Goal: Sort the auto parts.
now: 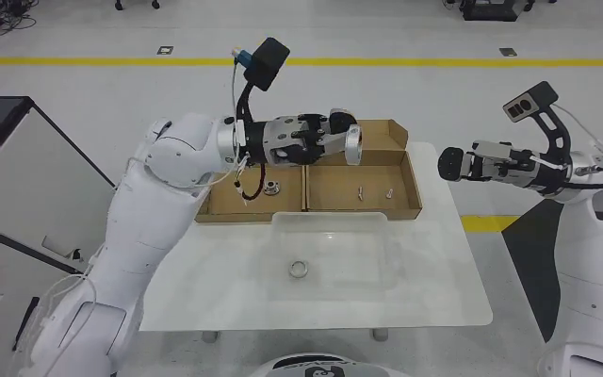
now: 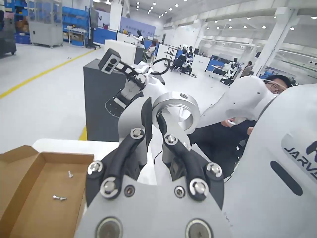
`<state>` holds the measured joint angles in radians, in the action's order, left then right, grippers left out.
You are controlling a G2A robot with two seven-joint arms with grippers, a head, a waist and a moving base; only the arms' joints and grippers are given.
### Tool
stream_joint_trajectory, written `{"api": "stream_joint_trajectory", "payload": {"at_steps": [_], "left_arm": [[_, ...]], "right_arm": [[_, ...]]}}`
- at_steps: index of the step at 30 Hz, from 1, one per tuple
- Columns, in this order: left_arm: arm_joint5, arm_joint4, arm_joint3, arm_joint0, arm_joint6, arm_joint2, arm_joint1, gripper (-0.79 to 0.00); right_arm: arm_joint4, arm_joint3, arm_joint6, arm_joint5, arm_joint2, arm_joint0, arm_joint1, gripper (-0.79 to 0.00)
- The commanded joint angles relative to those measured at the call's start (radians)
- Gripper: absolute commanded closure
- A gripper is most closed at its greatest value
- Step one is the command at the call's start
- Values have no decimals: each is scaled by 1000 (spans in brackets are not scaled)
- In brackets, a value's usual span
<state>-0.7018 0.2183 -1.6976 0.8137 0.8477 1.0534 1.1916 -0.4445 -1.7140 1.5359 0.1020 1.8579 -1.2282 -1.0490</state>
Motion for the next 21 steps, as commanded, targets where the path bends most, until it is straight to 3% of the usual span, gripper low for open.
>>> {"api": "stream_joint_trajectory", "payload": {"at_steps": [1,7,10,21], "left_arm": [[-47,67,3,3,-13,-3,2,0],[-172,340,45,-7,44,-24,6,0],[-185,476,65,-19,86,-33,5,0],[-166,510,56,-30,104,-34,-6,0]], "right_arm": [[0,0,0,0,0,0,0,-785],[0,0,0,0,0,0,0,-785],[0,0,0,0,0,0,0,-785],[0,0,0,0,0,0,0,-785]]}}
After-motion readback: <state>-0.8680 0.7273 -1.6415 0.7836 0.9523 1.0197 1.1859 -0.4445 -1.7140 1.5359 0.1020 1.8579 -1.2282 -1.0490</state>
